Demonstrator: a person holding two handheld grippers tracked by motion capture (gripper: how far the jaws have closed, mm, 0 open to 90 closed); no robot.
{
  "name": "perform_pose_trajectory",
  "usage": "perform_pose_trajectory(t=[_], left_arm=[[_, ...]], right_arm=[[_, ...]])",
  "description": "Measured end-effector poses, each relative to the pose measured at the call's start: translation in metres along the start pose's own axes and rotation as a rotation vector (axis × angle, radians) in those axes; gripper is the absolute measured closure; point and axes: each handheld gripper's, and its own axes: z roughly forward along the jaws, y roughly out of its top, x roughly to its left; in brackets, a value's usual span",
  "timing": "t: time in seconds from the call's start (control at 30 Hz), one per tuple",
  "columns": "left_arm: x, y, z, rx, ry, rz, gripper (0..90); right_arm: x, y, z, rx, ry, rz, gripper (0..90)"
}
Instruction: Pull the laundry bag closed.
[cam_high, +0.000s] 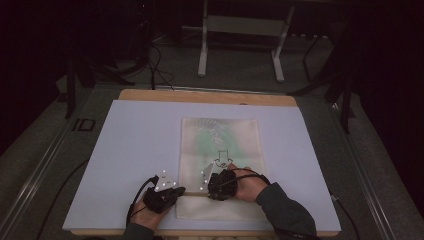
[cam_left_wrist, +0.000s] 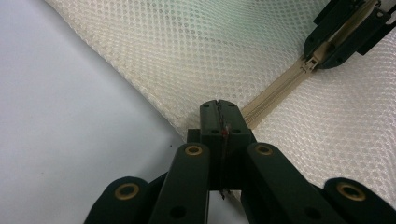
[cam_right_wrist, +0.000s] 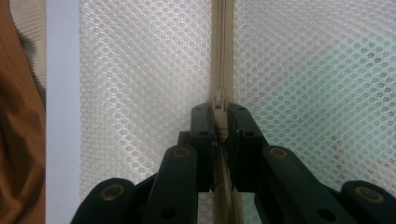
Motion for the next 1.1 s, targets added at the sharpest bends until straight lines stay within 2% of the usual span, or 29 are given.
perform_pose_trajectory(t=[0.57,1.1], left_arm=[[0.000,0.000,0.000,0.000,0.000,-0.001,89.3],[0.000,0.000,0.000,0.000,-0.002,-0.003,89.3]], right_arm=[[-0.002,-0.013,-0.006,0.007,0.005,0.024,82.3],[-0.003,-0.020,-0.009,0.022,0.006,0.027,82.2]])
